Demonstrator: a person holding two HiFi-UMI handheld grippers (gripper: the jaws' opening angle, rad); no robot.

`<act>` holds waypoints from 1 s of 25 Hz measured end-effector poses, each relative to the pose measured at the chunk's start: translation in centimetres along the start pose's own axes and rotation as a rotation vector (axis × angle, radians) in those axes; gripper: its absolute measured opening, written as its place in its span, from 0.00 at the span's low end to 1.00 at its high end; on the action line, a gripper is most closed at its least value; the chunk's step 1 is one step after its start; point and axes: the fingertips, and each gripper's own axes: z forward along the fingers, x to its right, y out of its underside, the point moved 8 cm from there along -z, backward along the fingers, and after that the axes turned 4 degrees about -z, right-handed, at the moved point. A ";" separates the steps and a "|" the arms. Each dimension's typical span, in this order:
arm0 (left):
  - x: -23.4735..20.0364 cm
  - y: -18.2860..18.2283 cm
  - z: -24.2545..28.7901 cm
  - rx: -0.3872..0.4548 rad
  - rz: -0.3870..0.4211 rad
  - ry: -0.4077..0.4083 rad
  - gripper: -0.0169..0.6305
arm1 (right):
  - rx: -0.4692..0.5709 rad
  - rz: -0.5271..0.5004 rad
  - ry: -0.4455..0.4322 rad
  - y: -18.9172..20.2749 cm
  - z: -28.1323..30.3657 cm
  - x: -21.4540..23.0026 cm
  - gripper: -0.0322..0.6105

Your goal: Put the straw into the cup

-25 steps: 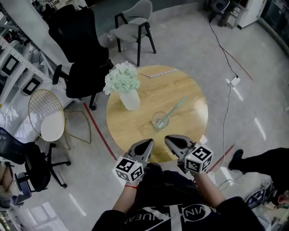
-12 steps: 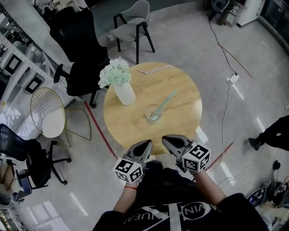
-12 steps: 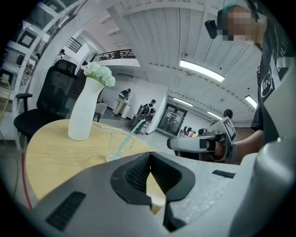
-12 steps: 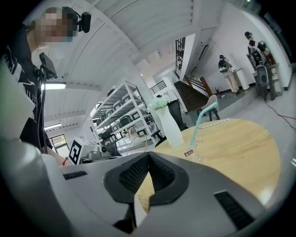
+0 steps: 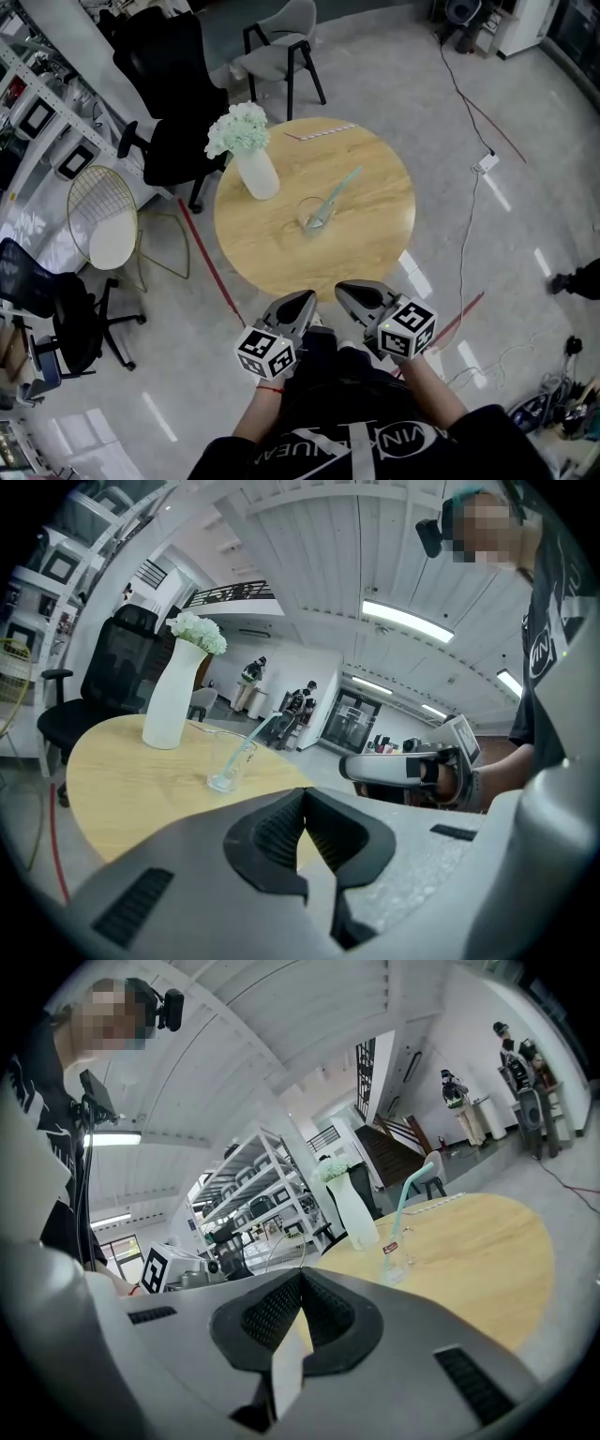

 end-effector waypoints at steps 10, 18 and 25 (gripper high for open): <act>3.8 2.6 -3.1 0.030 0.013 -0.024 0.04 | 0.012 -0.027 -0.025 1.7 -3.3 -3.4 0.05; 6.2 4.4 -4.9 0.041 0.027 -0.037 0.04 | 0.006 -0.029 -0.040 3.6 -5.1 -5.3 0.05; 6.4 3.9 -6.7 0.077 0.045 -0.064 0.04 | 0.020 -0.064 -0.077 2.9 -4.6 -6.8 0.05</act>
